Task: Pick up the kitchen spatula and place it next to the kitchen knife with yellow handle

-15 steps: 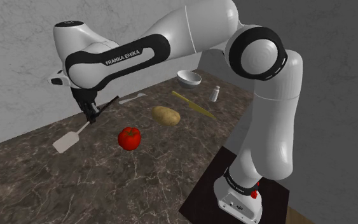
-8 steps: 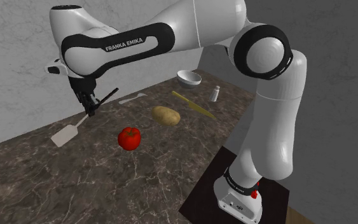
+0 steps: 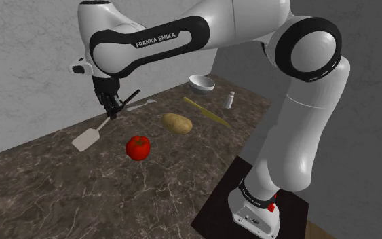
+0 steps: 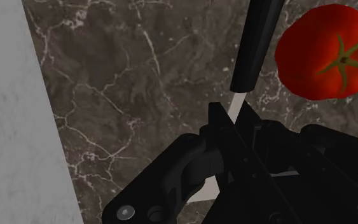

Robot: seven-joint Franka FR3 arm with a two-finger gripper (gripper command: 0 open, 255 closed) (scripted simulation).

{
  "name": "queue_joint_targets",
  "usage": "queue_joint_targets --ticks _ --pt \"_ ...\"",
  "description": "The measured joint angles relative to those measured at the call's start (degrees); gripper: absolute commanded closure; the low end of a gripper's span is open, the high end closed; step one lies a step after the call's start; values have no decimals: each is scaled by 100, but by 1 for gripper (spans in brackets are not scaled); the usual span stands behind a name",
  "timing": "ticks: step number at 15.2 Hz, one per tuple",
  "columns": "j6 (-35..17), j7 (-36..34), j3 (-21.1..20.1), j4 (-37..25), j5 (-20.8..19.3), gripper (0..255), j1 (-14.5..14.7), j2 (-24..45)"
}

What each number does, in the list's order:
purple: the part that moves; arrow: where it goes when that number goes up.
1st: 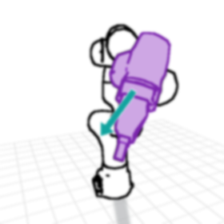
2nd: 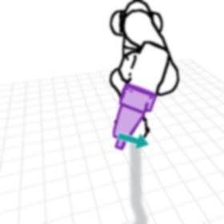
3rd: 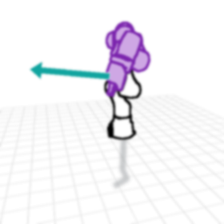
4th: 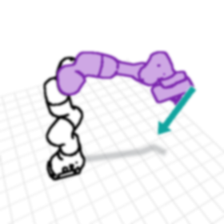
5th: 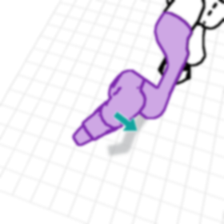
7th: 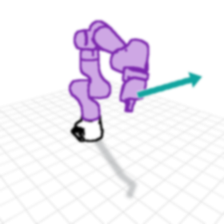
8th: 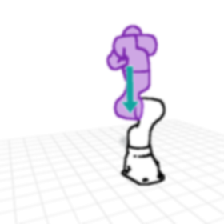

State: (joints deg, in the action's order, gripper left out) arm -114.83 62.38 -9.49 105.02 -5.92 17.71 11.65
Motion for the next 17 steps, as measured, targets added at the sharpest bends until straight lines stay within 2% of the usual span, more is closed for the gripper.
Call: queue_joint_targets --ticks 8,12,17 --pt "-435 682 258 1990 237 255 -364 -1608" --pt "-611 1066 473 2821 268 255 -518 -2296" --pt "-587 1550 790 3662 217 255 -710 -3190"
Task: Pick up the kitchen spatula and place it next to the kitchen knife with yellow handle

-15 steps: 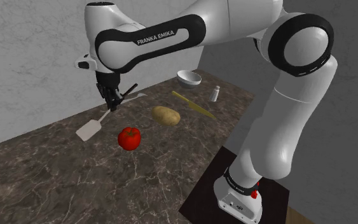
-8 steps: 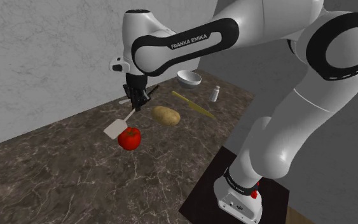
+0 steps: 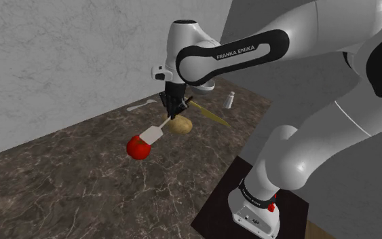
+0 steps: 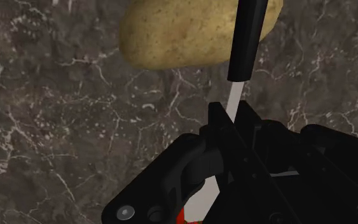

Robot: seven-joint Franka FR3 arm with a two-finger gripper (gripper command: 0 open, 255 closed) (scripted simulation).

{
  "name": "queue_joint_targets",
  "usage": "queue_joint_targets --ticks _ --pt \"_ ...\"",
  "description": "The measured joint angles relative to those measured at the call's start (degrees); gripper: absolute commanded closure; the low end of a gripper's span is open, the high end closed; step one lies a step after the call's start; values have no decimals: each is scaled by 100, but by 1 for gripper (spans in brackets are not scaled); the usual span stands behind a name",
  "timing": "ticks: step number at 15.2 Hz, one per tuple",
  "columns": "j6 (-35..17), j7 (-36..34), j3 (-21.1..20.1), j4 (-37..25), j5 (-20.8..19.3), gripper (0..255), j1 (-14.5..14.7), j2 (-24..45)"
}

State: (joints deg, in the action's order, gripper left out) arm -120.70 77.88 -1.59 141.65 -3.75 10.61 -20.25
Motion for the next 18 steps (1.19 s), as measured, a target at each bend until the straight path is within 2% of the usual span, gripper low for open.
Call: queue_joint_targets --ticks 11,18 --pt "341 1201 923 1444 -597 255 -711 -1878" --pt "719 2161 1685 1928 -1268 255 -1447 -2843"
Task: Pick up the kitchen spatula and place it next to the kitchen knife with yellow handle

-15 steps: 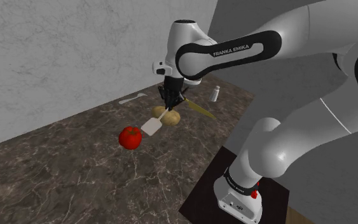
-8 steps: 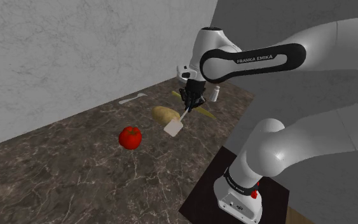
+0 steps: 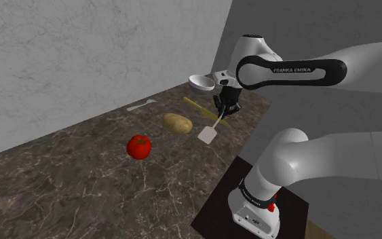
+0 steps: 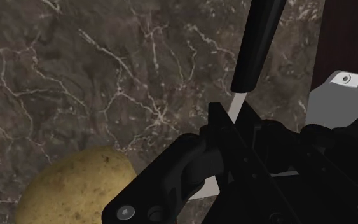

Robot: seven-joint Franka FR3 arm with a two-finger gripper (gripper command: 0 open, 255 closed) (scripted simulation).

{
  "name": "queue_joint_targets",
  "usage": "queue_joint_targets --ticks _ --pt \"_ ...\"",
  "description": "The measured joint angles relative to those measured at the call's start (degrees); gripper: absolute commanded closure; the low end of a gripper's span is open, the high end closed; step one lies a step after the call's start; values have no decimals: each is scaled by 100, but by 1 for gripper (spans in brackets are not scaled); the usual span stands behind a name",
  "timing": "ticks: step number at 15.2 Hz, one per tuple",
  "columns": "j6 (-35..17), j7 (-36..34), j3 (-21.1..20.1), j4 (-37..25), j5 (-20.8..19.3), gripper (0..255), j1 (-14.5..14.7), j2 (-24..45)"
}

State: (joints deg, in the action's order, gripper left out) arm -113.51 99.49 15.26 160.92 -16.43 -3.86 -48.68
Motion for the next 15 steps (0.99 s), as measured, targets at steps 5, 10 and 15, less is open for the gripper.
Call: queue_joint_targets --ticks 5,10,15 --pt "-192 277 298 279 -289 255 -263 -115" --pt "-666 236 402 558 -413 255 -306 88" --pt "-1183 185 508 816 -549 255 -352 354"
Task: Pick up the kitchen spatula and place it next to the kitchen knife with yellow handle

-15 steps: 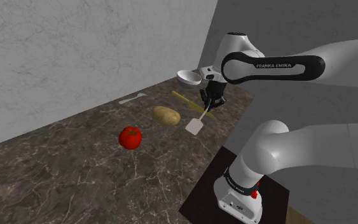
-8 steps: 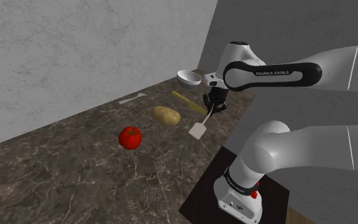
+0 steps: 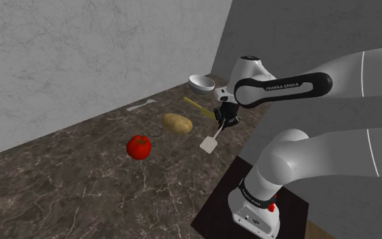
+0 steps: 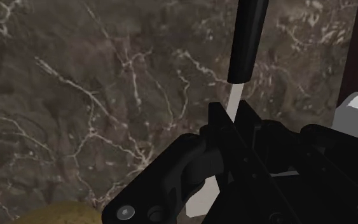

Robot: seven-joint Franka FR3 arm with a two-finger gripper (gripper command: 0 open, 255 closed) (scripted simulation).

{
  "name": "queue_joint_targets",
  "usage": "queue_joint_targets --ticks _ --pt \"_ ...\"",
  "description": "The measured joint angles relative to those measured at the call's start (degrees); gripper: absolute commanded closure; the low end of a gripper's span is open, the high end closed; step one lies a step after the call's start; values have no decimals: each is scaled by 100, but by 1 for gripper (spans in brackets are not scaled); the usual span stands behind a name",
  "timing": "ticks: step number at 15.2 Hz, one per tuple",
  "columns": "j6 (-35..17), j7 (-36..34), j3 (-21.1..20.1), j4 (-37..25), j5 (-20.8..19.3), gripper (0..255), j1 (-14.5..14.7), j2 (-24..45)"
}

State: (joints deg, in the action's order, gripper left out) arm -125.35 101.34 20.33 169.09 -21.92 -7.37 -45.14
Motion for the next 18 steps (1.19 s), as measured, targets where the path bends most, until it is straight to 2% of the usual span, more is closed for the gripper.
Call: queue_joint_targets --ticks 6,13,14,18 --pt "-708 -62 142 240 -182 255 -51 476" --pt "-832 -69 168 267 -211 255 -58 569" --pt "-832 -69 168 267 -211 0 -58 569" --pt "-832 -68 168 267 -211 0 -58 569"
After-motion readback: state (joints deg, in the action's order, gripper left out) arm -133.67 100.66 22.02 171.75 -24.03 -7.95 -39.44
